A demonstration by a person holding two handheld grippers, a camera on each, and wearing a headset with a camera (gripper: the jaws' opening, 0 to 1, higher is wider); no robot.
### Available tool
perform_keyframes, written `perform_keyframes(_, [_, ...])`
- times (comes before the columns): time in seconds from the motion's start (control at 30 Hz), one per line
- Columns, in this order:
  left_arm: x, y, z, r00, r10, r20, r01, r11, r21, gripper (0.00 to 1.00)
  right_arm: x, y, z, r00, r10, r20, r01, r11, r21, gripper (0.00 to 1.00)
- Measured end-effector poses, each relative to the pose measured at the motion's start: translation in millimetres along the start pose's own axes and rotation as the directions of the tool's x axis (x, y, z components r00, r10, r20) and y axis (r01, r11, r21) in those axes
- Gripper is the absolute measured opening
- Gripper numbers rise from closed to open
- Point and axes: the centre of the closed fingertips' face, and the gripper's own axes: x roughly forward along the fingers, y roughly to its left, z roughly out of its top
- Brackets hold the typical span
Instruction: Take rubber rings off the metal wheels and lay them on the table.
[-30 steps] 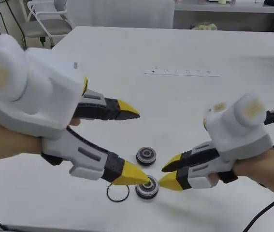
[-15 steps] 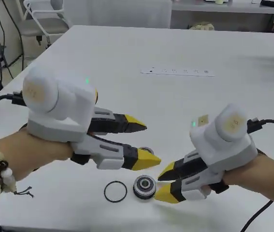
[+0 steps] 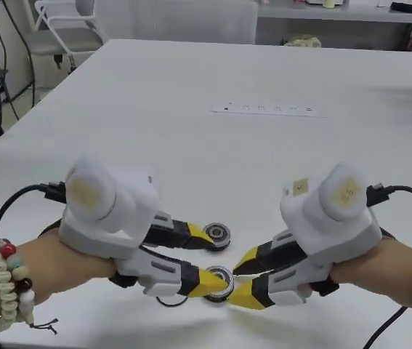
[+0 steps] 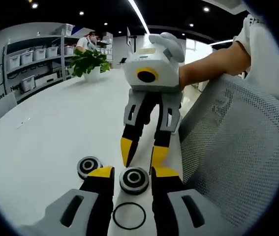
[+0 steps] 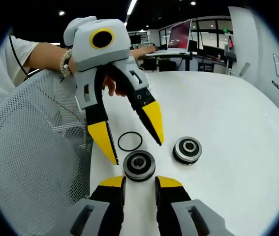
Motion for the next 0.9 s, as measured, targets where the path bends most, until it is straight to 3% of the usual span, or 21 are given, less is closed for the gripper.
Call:
perform_keyframes(0.17, [4.7, -0.5, -0.7, 1.0000, 0.002, -0.004, -0.002, 1.000, 0.016, 0.19, 0.6, 1.1, 0.3, 1.0000, 0.006, 0.003, -0.006, 1.000, 0.001, 0.20])
perform_keyframes(0.43, [7.6, -1.5, -15.7, 0.9981, -0.006, -0.061, 0.010, 0.998, 0.058, 0.13, 2.0, 2.3, 0.2, 1.0000, 0.008, -0.002, -0.008, 1.000, -0.007, 0.20])
perform_keyframes(0.5, [8.6, -2.9, -14.8, 0.9982, -0.011, -0.059, 0.016, 0.997, 0.073, 0.11, 2.2, 2.0, 0.2, 1.0000, 0.007, -0.001, -0.007, 1.000, -0.004, 0.20])
perform_keyframes(0.73, [3.7, -2.3, -13.4, 0.9991, -0.010, -0.040, 0.012, 0.999, 0.033, 0.10, 3.4, 2.5, 0.7, 1.0000, 0.006, 0.002, -0.006, 1.000, 0.000, 0.20])
perform_keyframes(0.9, [3.0, -2.2, -13.9, 0.9996, -0.008, -0.028, 0.009, 0.999, 0.038, 0.09, 3.9, 2.3, 0.4, 1.0000, 0.006, 0.003, -0.006, 1.000, 0.003, 0.20])
